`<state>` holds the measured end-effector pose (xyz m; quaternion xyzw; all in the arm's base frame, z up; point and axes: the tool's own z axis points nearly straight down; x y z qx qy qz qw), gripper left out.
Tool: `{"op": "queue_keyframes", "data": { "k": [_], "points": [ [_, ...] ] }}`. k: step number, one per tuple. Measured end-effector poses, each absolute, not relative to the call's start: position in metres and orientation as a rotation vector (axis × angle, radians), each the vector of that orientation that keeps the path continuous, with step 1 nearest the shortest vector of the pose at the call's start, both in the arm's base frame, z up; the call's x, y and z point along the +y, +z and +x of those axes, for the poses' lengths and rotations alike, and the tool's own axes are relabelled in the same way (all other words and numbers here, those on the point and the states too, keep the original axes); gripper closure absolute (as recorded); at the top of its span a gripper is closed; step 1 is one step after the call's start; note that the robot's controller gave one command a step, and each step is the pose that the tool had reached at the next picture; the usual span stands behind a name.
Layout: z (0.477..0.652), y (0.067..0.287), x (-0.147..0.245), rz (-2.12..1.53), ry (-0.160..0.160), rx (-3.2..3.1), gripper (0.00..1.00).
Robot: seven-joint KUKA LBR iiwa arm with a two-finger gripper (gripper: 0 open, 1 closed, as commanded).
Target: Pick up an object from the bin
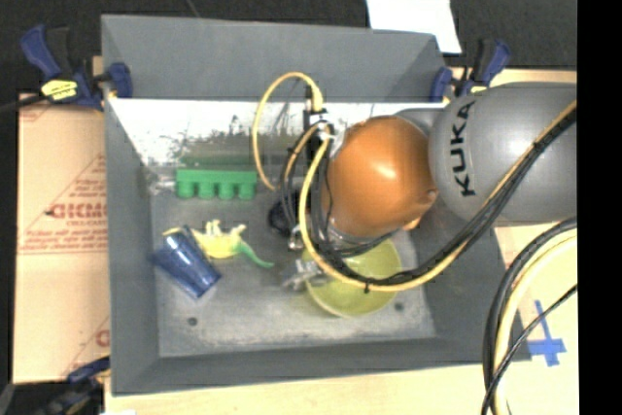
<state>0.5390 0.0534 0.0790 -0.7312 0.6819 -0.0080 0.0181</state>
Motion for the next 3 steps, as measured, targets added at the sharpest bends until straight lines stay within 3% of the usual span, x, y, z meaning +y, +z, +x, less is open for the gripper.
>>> {"op": "queue_keyframes", "data": {
  "k": [1,2,3],
  "points": [
    [0.539,0.079,0.054,-2.269,-0.023,2.121,1.0],
    [0.548,0.148,0.039,-2.286,-0.034,2.093,1.0],
    [0.543,0.111,0.042,-2.307,-0.01,2.084,1.0]
  ]
}}
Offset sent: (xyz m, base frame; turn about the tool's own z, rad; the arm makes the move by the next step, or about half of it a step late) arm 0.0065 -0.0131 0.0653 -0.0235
